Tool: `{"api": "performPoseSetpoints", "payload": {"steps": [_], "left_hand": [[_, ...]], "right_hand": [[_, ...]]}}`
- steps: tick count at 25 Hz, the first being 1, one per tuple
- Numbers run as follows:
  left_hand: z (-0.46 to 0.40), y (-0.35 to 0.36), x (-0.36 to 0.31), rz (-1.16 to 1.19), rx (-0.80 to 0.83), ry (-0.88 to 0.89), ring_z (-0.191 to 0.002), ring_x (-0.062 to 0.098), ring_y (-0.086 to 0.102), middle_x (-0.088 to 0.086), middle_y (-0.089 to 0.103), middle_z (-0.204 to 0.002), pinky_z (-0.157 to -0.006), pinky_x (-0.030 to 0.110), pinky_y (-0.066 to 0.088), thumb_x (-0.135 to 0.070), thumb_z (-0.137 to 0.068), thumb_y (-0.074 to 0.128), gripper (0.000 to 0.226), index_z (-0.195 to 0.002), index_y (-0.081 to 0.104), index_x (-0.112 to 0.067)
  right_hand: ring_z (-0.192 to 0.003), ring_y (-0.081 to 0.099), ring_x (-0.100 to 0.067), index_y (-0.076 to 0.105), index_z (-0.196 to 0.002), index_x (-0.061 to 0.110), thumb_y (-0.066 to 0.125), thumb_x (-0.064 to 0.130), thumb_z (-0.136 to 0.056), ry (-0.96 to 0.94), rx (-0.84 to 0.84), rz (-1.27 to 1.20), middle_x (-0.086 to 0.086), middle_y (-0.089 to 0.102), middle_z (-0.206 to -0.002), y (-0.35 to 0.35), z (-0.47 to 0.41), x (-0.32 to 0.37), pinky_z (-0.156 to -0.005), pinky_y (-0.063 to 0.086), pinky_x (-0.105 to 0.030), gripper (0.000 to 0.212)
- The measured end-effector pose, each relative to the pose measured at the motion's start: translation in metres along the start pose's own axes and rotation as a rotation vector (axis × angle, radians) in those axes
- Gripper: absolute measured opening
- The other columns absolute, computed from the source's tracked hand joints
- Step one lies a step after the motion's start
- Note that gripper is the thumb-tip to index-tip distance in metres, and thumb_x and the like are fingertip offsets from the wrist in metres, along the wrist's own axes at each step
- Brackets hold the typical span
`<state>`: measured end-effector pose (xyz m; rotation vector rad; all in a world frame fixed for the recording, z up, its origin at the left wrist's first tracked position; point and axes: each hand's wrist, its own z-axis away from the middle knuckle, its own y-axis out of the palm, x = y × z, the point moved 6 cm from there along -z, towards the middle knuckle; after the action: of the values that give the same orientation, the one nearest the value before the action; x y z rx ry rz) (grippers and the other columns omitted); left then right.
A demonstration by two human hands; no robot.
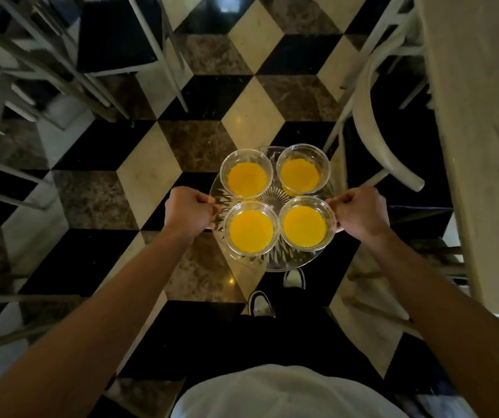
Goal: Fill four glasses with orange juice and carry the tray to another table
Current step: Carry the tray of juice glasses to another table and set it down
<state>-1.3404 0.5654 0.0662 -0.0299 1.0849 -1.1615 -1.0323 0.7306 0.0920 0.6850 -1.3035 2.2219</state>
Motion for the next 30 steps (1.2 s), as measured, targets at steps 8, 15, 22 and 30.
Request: {"api": "performPoseSetpoints", "payload": {"steps": [8,15,22,30], "left_hand": [[-0.086,0.006,-0.071,0.016,-0.043,-0.039,-0.071,0.034,0.079,0.018,0.076,-0.078,-0.073,0.050,0.068,0.001,-0.084,0.082,0.015,-0.076,0.072,-0.007],[-0.153,0.020,-0.143,0.010,-0.064,-0.036,-0.069,0.035,0.078,0.019,0.077,-0.076,-0.073,0.052,0.067,-0.002,-0.083,0.083,0.015,-0.074,0.074,-0.010],[-0.239,0.040,-0.205,0.041,-0.024,-0.059,-0.069,0.039,0.078,0.018,0.078,-0.071,-0.075,0.057,0.066,-0.001,-0.078,0.084,0.012,-0.073,0.078,-0.009],[-0.351,0.052,-0.292,0.002,0.005,-0.013,-0.069,0.031,0.079,0.015,0.078,-0.077,-0.073,0.051,0.068,-0.001,-0.082,0.083,0.011,-0.078,0.077,-0.008]], "right_hand": [[-0.051,0.073,-0.008,0.078,-0.076,0.017,0.074,0.022,-0.095,-0.010,0.020,0.012,0.002,0.075,-0.064,-0.004,-0.112,0.056,-0.053,0.062,-0.025,0.020],[-0.061,0.076,-0.018,0.076,-0.077,0.017,0.074,0.022,-0.095,-0.019,0.070,-0.005,-0.002,0.076,-0.069,-0.025,-0.216,0.110,-0.065,0.067,-0.044,0.018],[-0.051,0.071,-0.008,0.071,-0.071,0.022,0.077,0.024,-0.093,-0.016,0.052,-0.005,0.001,0.073,-0.064,-0.040,-0.311,0.155,-0.050,0.062,-0.027,0.023],[-0.055,0.070,-0.007,0.075,-0.078,0.016,0.075,0.024,-0.094,0.018,0.010,0.017,0.000,0.074,-0.068,-0.052,-0.414,0.218,-0.049,0.056,-0.020,0.018]]}}
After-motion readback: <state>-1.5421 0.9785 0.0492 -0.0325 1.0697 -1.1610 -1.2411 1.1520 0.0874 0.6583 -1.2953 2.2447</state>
